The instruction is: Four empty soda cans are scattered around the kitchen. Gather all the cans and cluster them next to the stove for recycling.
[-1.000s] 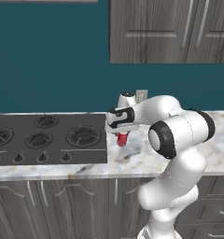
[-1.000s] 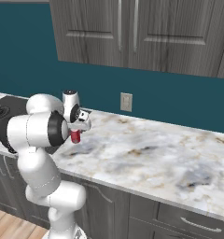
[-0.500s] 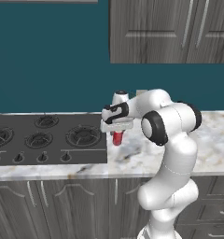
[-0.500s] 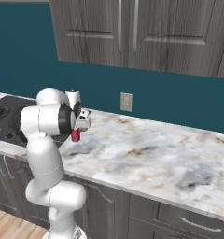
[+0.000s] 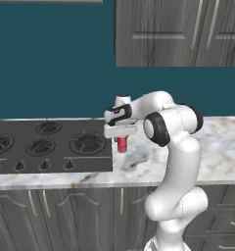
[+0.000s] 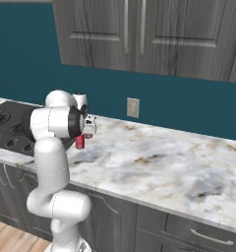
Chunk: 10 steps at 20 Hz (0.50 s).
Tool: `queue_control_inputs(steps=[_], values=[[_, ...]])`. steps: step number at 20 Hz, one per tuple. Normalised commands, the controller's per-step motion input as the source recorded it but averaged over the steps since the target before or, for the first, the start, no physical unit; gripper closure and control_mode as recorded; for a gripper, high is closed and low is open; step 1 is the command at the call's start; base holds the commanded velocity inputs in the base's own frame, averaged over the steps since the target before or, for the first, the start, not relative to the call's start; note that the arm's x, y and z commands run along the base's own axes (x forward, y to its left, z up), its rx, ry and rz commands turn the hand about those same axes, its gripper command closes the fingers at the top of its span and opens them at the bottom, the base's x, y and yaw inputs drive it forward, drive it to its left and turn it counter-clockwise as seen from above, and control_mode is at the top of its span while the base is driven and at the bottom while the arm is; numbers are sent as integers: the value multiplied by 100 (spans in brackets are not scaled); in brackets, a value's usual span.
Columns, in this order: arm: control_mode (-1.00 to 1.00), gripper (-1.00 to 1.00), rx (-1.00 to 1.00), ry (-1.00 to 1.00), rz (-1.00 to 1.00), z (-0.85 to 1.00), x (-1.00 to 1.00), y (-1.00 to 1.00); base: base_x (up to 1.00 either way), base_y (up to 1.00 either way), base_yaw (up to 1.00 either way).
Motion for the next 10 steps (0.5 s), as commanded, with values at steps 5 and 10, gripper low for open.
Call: queue_control_inputs(steps=[5, 10], values=[[-100, -100, 0, 2, 3, -19, 0, 1, 0, 0, 0], [-100, -100, 0, 0, 0, -10, -14, 4, 0, 0, 0]])
